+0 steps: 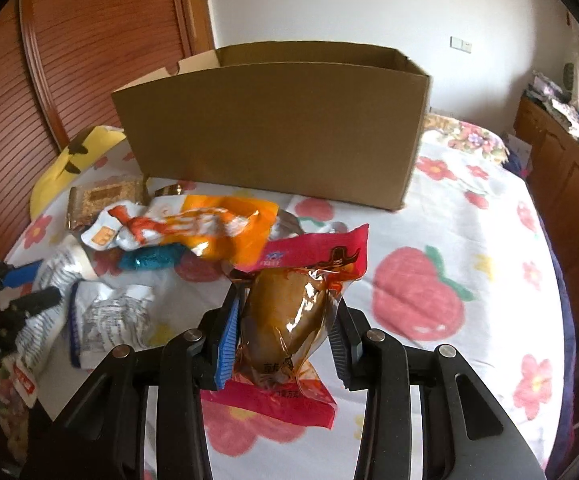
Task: Organize snacks
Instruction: 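Lift the white sachet with the left gripper while the right gripper carries the sausage packet over the box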
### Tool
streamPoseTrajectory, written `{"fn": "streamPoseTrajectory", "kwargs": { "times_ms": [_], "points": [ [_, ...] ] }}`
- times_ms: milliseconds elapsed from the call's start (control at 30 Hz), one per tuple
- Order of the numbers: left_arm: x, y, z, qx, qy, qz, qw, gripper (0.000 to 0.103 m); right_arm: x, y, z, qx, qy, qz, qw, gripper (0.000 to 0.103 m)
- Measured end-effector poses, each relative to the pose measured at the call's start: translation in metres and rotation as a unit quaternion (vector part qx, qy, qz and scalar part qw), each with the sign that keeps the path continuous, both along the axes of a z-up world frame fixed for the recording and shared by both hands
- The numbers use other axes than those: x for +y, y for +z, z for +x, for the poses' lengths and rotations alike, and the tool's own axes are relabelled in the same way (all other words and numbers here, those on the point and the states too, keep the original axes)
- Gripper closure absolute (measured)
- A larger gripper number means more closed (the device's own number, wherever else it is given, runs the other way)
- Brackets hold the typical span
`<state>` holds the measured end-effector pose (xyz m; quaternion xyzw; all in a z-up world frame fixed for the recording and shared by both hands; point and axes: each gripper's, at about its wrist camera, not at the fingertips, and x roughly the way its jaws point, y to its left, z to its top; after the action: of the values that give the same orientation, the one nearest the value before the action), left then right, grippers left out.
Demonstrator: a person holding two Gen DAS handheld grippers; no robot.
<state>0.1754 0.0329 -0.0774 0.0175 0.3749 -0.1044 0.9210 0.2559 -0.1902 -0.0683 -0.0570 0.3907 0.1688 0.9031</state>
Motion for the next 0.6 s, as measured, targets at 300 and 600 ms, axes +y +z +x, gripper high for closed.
{"fn": "streamPoseTrajectory", "kwargs": {
  "times_ms": [300, 600],
  "points": [
    [0.01, 0.023, -0.012, -0.058, 0.025, -0.023, 0.9977, 0.063, -0.012, 0.007, -0.017, -0.016, -0.004, 0.014, 1.0, 0.064],
    [0.016, 0.055, -0.027, -0.123, 0.032, -0.051, 0.9906, 0.063, -0.009, 0.021, -0.036, -0.034, 0.008, 0.026, 0.999, 0.064]
  ]
}}
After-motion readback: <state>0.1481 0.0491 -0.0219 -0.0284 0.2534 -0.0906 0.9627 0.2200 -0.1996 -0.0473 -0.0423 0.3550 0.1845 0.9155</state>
